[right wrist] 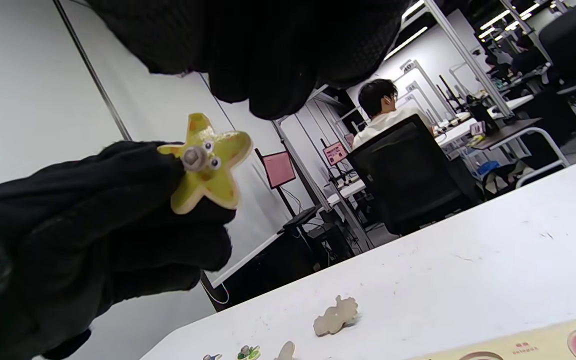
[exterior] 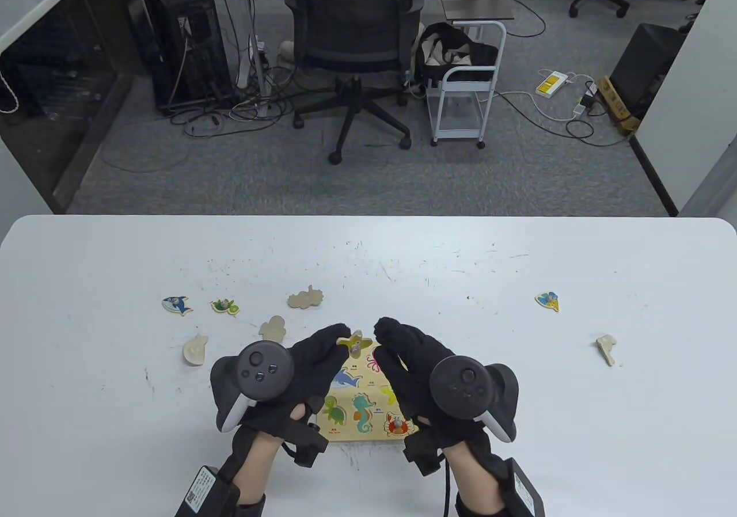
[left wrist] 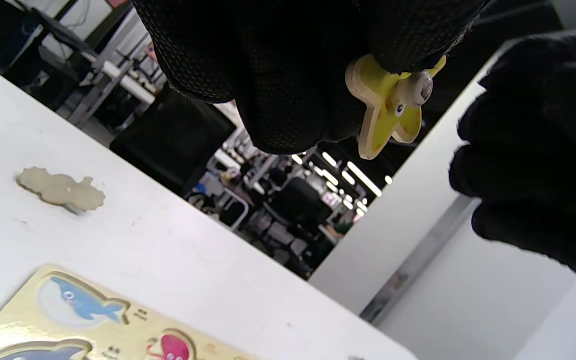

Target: Fit puzzle pieces into frame

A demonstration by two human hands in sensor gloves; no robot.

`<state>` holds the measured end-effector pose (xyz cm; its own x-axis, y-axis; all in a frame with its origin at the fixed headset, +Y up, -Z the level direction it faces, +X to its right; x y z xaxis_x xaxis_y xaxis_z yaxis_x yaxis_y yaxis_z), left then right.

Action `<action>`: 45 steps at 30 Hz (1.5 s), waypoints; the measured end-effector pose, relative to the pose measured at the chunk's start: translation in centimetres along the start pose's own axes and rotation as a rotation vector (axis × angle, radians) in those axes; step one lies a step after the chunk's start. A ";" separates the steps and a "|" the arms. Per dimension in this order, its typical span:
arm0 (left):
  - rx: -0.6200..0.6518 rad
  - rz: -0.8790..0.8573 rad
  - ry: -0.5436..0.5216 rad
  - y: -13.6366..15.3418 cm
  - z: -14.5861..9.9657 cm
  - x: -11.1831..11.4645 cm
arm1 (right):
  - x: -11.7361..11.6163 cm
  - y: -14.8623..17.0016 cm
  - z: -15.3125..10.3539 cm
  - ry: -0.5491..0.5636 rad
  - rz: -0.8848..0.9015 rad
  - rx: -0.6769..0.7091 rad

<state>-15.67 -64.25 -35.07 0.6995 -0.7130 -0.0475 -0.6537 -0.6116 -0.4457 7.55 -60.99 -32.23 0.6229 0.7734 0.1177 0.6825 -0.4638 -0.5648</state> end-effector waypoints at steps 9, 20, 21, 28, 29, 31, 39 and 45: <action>0.049 -0.111 0.003 -0.6 -0.2 0.1 | -1.2 -0.3 0.2 -0.011 -0.045 0.001; 0.118 -0.026 0.064 -2.1 -0.2 1.6 | -1.7 1.2 0.2 0.004 -0.015 -0.063; 0.122 -0.023 0.067 -2.1 -0.2 1.7 | -1.7 1.4 0.3 0.003 -0.002 -0.065; 0.131 0.002 0.088 -2.0 -0.1 1.5 | -2.0 2.1 0.4 -0.024 0.035 -0.069; 0.130 0.022 0.084 -2.0 -0.1 1.4 | -2.1 2.1 0.5 -0.031 0.029 -0.068; 0.125 0.101 0.061 -2.0 -0.2 0.9 | -2.2 2.1 0.5 -0.044 0.015 -0.069; 0.061 0.507 0.015 -1.2 -0.3 -1.2 | -2.8 2.2 0.5 -0.083 -0.104 -0.080; -0.060 0.667 0.117 0.6 0.0 -1.6 | -3.2 1.9 0.6 -0.103 -0.328 -0.093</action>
Point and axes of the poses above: the tracker on the back of each hand, its own y axis roughly to the little-finger side, its own z axis roughly from the wrist to the fingertips, x = y × z, the point moved 4 cm from there along z, roughly from the wrist to the fingertips, and after that the axes turned 11 degrees about x, right-handed, at the moved point
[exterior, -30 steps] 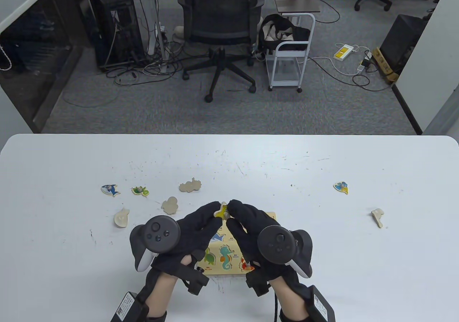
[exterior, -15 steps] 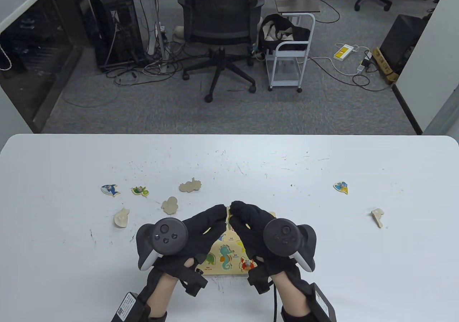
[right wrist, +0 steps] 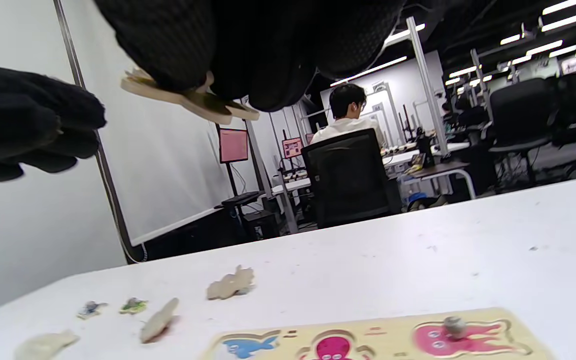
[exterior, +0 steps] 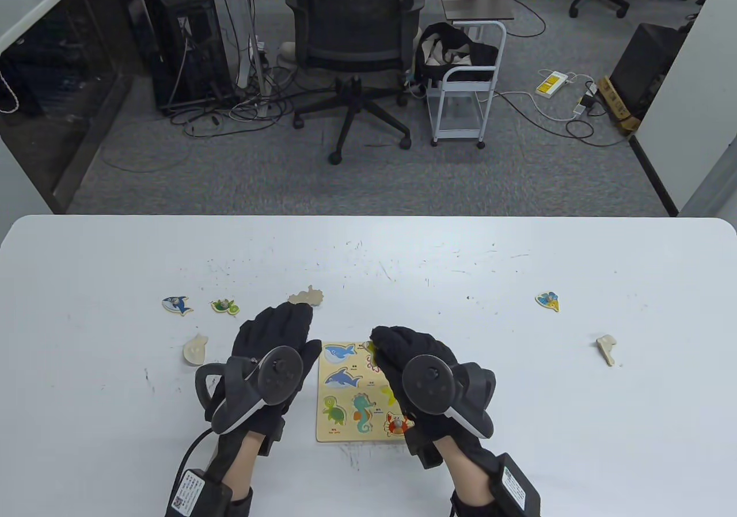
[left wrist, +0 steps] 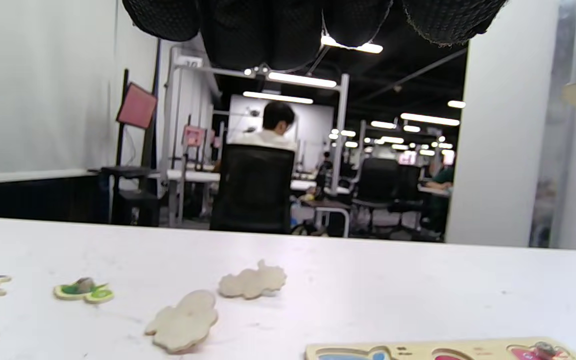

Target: Fit puzzle pieces into frame

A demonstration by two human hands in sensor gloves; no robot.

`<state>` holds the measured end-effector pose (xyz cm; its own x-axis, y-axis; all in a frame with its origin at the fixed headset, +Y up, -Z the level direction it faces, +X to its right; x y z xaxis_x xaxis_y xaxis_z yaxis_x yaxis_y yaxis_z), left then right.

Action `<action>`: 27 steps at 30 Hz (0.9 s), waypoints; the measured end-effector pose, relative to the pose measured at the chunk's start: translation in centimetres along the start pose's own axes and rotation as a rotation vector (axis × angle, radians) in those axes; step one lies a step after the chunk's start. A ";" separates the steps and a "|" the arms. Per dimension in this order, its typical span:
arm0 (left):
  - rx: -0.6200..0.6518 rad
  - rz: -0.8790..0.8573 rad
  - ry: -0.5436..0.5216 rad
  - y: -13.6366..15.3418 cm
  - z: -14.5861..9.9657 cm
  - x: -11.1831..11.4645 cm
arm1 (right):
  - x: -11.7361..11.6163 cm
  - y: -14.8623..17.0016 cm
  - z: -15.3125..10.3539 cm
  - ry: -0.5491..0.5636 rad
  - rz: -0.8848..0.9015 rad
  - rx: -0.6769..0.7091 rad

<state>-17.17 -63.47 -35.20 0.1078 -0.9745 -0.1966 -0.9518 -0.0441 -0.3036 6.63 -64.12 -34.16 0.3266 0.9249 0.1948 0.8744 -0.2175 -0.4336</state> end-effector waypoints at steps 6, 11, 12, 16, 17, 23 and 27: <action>-0.029 -0.024 0.034 1.1 0.4 0.6 | -1.4 0.0 0.7 -0.104 -0.214 -0.014; -0.038 -0.053 0.018 1.7 0.3 0.2 | -4.0 1.1 1.2 -0.241 -0.342 -0.012; -0.039 -0.059 0.014 1.8 0.3 0.1 | -4.7 1.3 1.2 -0.268 -0.367 -0.012; -0.040 -0.065 0.011 1.9 0.2 0.0 | -6.9 2.0 0.9 -0.350 -0.413 -0.015; -0.039 -0.068 0.010 1.9 0.2 0.0 | -7.5 2.2 0.8 -0.366 -0.418 -0.015; -0.037 -0.080 0.015 2.0 0.2 0.0 | -10.1 2.2 0.3 -0.427 -0.456 0.005; -0.036 -0.081 0.012 2.0 0.2 0.0 | -11.5 1.9 0.0 -0.451 -0.483 0.031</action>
Point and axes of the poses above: the tracker on the back of each hand, its own y axis roughly to the little-finger side, its own z axis roughly from the wrist to the fingertips, x = y × z, the point moved 4 cm from there along z, roughly from the wrist to the fingertips, and after that the axes turned 11 degrees about x, right-handed, at the moved point
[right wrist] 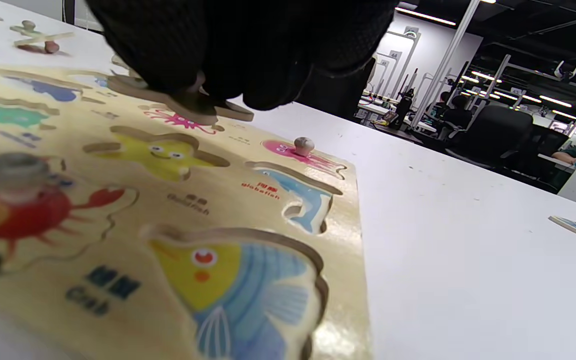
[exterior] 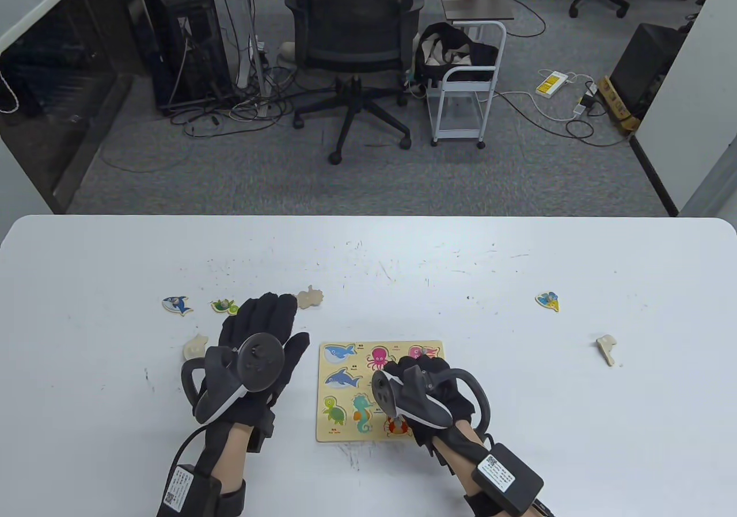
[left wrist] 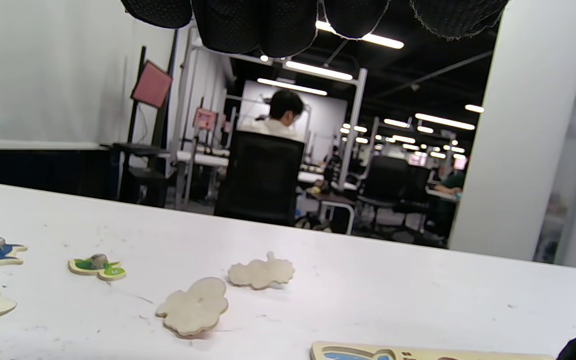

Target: Fit puzzle pieces into frame

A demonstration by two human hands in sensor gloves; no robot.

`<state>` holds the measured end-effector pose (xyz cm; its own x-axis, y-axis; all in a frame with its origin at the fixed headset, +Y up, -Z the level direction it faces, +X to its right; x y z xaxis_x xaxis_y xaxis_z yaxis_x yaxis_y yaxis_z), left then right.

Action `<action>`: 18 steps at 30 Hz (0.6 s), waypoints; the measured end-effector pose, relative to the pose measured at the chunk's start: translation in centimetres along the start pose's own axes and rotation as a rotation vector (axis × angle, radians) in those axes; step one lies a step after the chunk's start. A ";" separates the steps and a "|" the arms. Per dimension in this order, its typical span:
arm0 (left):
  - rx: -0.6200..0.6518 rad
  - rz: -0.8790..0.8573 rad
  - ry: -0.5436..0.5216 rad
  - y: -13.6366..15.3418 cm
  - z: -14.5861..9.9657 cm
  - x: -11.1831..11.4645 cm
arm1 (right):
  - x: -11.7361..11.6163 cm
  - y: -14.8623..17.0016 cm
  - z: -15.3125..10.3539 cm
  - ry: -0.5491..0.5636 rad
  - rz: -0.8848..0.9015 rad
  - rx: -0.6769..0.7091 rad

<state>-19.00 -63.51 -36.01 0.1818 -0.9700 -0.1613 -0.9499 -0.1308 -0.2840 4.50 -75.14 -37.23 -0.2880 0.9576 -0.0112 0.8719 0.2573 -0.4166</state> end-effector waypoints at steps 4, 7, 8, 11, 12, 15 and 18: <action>0.001 -0.001 -0.001 0.0 0.0 0.0 | -0.8 -0.8 0.3 -0.020 -0.038 0.018; 0.002 0.001 0.001 0.0 0.0 0.0 | -1.1 -1.3 0.5 -0.031 -0.061 0.023; 0.002 0.002 0.002 0.0 0.0 0.0 | -1.1 -1.3 0.5 -0.034 -0.065 0.024; 0.004 0.002 0.005 -0.1 0.0 0.0 | -1.3 -1.4 0.6 -0.037 -0.067 0.025; 0.004 0.003 0.007 -0.1 0.0 0.1 | -1.3 -1.4 0.6 -0.037 -0.066 0.025; 0.003 0.004 0.008 -0.1 0.0 0.1 | -1.4 -1.5 0.6 -0.043 -0.070 0.024; 0.003 0.002 0.011 -0.1 0.0 0.1 | -1.7 -1.5 0.6 -0.046 -0.069 0.024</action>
Point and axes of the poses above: the tracker on the back of each hand, its own y axis roughly to the little-finger side, its own z axis roughly from the wrist to the fingertips, x = y × z, the point moved 4 cm from there along z, roughly from the wrist to the fingertips, and after that the axes turned 11 degrees about x, right-handed, at the moved point
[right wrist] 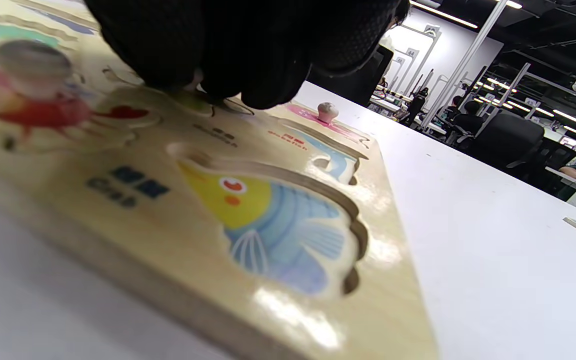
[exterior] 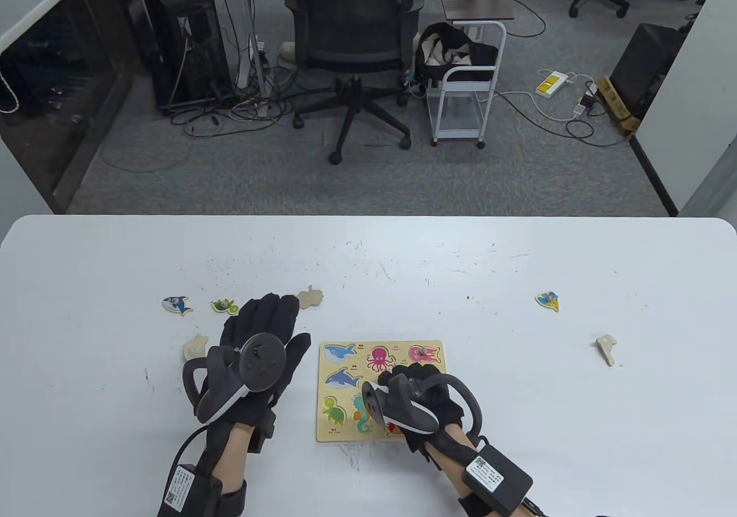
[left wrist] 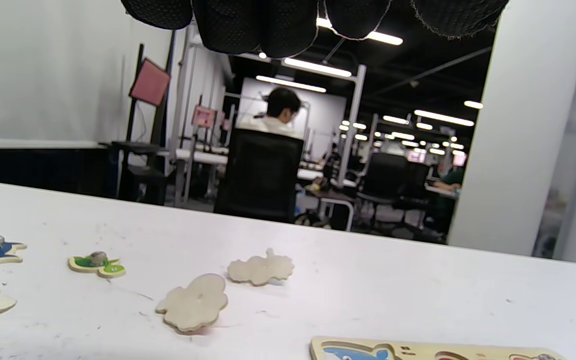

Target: Fit puzzle pieces into frame

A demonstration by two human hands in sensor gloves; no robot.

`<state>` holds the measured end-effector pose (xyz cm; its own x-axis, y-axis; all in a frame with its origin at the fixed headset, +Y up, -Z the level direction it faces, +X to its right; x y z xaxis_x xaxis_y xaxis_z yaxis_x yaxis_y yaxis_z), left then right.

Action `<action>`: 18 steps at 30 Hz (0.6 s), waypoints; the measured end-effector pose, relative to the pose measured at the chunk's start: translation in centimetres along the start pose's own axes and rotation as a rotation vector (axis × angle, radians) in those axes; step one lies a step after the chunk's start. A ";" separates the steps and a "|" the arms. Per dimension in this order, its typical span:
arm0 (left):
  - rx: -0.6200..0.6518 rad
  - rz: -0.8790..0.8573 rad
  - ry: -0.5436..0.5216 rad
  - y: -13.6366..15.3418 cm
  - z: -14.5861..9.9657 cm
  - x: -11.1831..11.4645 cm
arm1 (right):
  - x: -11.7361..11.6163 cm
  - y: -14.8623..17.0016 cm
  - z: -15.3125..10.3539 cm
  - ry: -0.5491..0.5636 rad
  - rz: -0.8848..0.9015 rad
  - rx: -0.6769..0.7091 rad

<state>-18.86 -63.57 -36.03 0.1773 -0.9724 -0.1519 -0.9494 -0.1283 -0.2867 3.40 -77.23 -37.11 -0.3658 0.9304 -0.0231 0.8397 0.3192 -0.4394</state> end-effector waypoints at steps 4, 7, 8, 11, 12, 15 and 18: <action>0.000 0.002 0.008 -0.1 0.0 0.1 | 0.0 0.0 -0.1 -0.003 0.008 0.000; 0.002 0.003 0.013 -0.1 0.1 0.1 | 0.0 0.0 -0.1 -0.014 0.008 -0.001; 0.002 0.003 0.013 -0.1 0.1 0.1 | 0.0 0.0 -0.1 -0.017 0.011 -0.001; 0.003 0.003 0.014 -0.1 0.1 0.1 | -0.1 0.4 -0.2 -0.041 0.046 0.009; 0.003 0.002 0.014 -0.1 0.1 0.1 | 0.0 0.6 -0.3 -0.058 0.067 0.016; 0.003 0.000 0.014 -0.1 0.1 0.1 | 0.4 1.6 -0.8 -0.056 0.110 0.003; 0.002 -0.003 0.012 -0.1 0.1 0.0 | 1.2 3.4 -1.5 -0.049 0.154 -0.040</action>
<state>-18.78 -63.56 -36.09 0.1773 -0.9742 -0.1395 -0.9482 -0.1311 -0.2893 6.44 -74.79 -37.32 -0.2501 0.9592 -0.1317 0.9023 0.1816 -0.3910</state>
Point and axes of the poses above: the tracker on the back of each hand, its own y axis roughly to the little-finger side, its own z axis roughly from the wrist to the fingertips, x = y × z, the point moved 4 cm from there along z, roughly from the wrist to the fingertips, and after that the axes turned 11 degrees about x, right-handed, at the moved point
